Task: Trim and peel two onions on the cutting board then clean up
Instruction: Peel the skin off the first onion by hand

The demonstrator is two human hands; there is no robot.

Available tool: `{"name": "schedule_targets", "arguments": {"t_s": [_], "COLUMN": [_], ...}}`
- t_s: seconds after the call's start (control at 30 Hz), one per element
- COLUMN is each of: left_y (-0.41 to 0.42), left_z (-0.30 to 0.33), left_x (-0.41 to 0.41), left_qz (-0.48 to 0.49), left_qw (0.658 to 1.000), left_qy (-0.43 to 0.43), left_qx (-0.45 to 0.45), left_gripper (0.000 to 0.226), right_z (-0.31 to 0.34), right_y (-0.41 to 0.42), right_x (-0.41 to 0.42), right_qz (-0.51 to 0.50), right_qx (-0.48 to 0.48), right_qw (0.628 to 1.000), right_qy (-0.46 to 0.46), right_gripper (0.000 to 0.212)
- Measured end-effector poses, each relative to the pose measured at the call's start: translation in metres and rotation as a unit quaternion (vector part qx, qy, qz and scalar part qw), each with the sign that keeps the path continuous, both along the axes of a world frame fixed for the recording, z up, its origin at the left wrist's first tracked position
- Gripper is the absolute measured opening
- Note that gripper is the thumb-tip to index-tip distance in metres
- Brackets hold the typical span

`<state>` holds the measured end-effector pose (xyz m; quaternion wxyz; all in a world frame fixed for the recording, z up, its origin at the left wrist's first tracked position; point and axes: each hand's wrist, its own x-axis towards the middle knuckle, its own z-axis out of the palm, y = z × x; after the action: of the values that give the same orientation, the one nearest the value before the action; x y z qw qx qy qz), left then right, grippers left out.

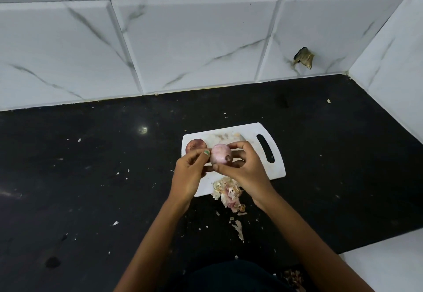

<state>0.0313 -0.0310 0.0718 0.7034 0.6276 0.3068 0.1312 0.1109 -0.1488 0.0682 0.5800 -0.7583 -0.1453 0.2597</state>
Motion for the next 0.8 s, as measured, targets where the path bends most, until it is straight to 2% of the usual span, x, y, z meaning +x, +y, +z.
{"name": "schedule_targets", "arguments": {"t_s": [0.23, 0.43, 0.6, 0.8], "left_y": [0.014, 0.026, 0.026, 0.029], "left_z": [-0.027, -0.055, -0.061, -0.070], "left_x": [-0.006, -0.008, -0.008, -0.007], "left_qz": [0.070, 0.080, 0.054, 0.034], "left_qw": [0.997, 0.990, 0.984, 0.983], "left_qy": [0.035, 0.111, 0.151, 0.161], "left_qx": [-0.021, 0.025, 0.078, 0.087], "left_gripper": [0.020, 0.022, 0.021, 0.017], "right_z": [-0.029, -0.055, -0.069, -0.073], "right_y": [0.035, 0.052, 0.055, 0.054], "right_x": [0.004, 0.008, 0.005, 0.002], "right_qz": [0.058, 0.118, 0.135, 0.144], "right_qx": [-0.096, -0.180, -0.243, -0.257], "right_qw": [0.978, 0.953, 0.928, 0.920], "right_qy": [-0.178, -0.211, -0.249, -0.258], "right_gripper": [0.050, 0.056, 0.047, 0.054]}}
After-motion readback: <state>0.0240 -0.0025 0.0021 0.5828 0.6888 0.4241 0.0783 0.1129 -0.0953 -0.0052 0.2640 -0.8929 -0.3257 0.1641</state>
